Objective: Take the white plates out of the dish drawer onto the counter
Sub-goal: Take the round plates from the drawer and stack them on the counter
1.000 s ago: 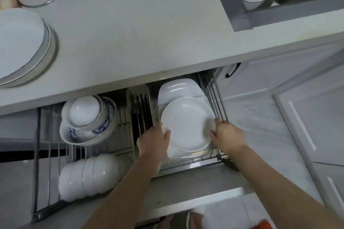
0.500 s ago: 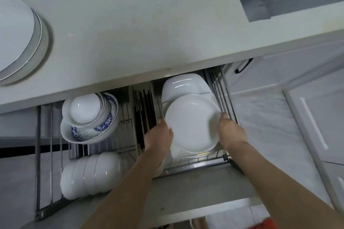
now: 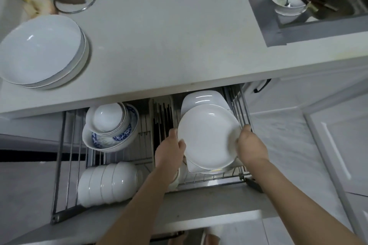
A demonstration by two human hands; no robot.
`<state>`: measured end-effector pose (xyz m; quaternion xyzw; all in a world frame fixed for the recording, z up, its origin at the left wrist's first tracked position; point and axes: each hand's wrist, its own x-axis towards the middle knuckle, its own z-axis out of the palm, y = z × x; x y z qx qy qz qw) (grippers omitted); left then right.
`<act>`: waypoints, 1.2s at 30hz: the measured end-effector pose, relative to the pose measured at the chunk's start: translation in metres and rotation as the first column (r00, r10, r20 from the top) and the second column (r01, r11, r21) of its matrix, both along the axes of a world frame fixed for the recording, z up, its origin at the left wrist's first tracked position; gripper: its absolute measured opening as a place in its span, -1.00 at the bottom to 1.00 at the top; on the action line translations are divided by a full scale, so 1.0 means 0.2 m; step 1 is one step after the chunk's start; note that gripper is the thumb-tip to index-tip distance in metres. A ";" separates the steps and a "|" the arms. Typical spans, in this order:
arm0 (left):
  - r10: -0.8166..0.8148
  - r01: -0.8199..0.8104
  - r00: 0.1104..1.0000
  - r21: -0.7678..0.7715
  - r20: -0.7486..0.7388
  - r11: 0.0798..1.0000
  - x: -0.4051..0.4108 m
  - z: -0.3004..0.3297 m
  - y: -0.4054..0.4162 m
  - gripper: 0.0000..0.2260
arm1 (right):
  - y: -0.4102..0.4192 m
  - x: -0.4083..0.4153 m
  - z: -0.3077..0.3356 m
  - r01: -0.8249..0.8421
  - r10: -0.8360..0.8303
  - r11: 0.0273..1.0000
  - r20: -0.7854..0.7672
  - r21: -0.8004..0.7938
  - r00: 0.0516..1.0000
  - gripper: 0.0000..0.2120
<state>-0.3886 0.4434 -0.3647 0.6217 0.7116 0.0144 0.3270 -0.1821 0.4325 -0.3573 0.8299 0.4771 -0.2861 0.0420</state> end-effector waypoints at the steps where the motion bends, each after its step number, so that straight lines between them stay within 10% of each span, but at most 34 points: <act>1: 0.009 -0.009 1.000 0.021 0.000 1.000 -0.02 0.04 -0.01 -0.74 | 0.00 -0.01 0.03 -0.013 0.014 1.000 -0.006 0.020 1.000 -0.76; 20: 0.264 -0.257 0.963 0.473 0.053 0.842 -0.66 0.77 -0.04 -0.75 | 0.15 -0.54 0.79 -0.110 0.305 0.844 -0.303 0.525 0.903 -0.85; 36: 0.460 -0.435 0.884 0.502 0.083 0.747 -1.37 1.08 0.48 -0.76 | 0.82 -1.26 1.01 -0.290 0.536 0.679 -0.185 0.675 0.823 -0.82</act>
